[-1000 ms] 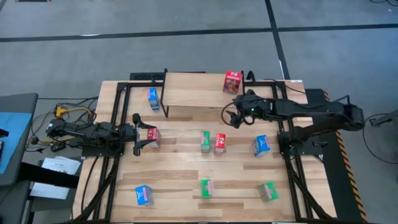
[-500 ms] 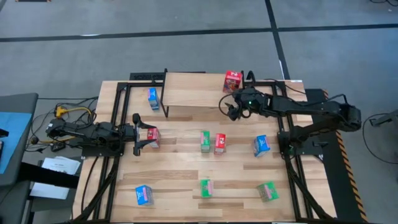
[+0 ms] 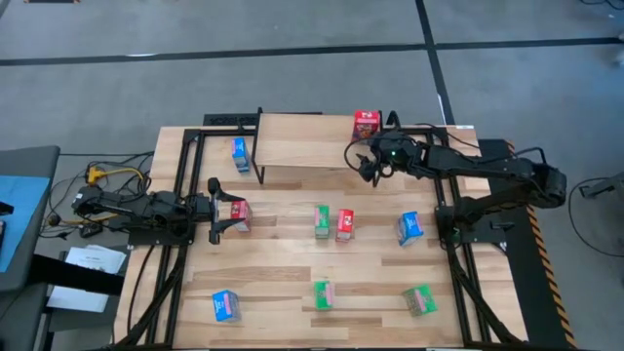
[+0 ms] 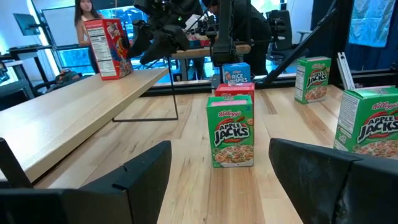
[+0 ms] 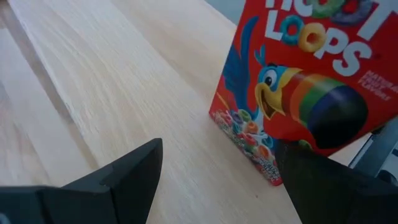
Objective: Stack cereal on shelf
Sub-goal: Put the top red cereal box on the shelf
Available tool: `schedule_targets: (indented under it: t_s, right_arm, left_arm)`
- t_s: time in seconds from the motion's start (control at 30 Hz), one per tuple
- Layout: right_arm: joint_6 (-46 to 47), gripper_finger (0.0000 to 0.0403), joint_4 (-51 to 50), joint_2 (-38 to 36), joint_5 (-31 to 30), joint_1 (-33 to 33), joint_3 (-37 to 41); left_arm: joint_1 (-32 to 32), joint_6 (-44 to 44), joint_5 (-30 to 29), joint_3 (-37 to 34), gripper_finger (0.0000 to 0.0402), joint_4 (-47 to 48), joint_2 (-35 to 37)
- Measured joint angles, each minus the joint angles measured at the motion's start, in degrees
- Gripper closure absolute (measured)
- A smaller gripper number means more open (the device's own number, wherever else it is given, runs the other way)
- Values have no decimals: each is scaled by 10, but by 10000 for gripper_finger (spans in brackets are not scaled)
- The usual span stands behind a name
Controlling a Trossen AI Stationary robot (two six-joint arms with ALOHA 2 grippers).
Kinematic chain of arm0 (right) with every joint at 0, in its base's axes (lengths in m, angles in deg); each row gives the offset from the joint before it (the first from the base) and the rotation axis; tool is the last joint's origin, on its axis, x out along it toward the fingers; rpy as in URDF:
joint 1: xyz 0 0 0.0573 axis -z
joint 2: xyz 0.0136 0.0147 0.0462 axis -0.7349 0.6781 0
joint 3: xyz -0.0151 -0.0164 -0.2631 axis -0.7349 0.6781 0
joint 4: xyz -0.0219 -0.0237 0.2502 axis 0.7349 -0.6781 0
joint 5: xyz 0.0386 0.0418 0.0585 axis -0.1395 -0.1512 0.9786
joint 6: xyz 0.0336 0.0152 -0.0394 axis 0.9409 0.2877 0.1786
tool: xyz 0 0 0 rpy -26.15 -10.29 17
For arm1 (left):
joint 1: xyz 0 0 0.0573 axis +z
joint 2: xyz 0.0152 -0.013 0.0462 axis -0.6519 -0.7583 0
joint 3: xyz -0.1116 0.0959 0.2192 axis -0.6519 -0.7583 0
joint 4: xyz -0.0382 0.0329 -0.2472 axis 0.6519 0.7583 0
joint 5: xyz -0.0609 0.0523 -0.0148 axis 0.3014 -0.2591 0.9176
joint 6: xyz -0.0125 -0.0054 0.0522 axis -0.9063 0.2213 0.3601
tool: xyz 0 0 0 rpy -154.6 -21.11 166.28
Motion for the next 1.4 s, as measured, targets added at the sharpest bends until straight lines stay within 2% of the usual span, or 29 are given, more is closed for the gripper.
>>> schedule_targets:
  t_s: [0.2, 0.43, 0.73, 0.87, 1.13, 1.4]
  right_arm:
    - [0, 69, 0, 0, 1, 4, 0]
    - [22, 69, 0, 0, 3, -30, 0]
    - [89, 70, 0, 0, 3, -61, 0]
    - [122, 84, -1, 0, 1, -70, 0]
    - [185, 130, -1, 0, -91, -94, 0]
    - [241, 137, 0, 0, -151, -96, 0]
  left_arm:
    - [0, 0, 0, 0, 139, 0, 0]
    - [0, 0, 0, 0, 139, 0, 0]
    - [0, 0, 0, 0, 139, 0, 0]
    - [0, -1, 0, 0, 139, 0, 0]
    - [0, -42, 0, 0, 139, 0, 0]
    - [0, -45, 0, 0, 139, 0, 0]
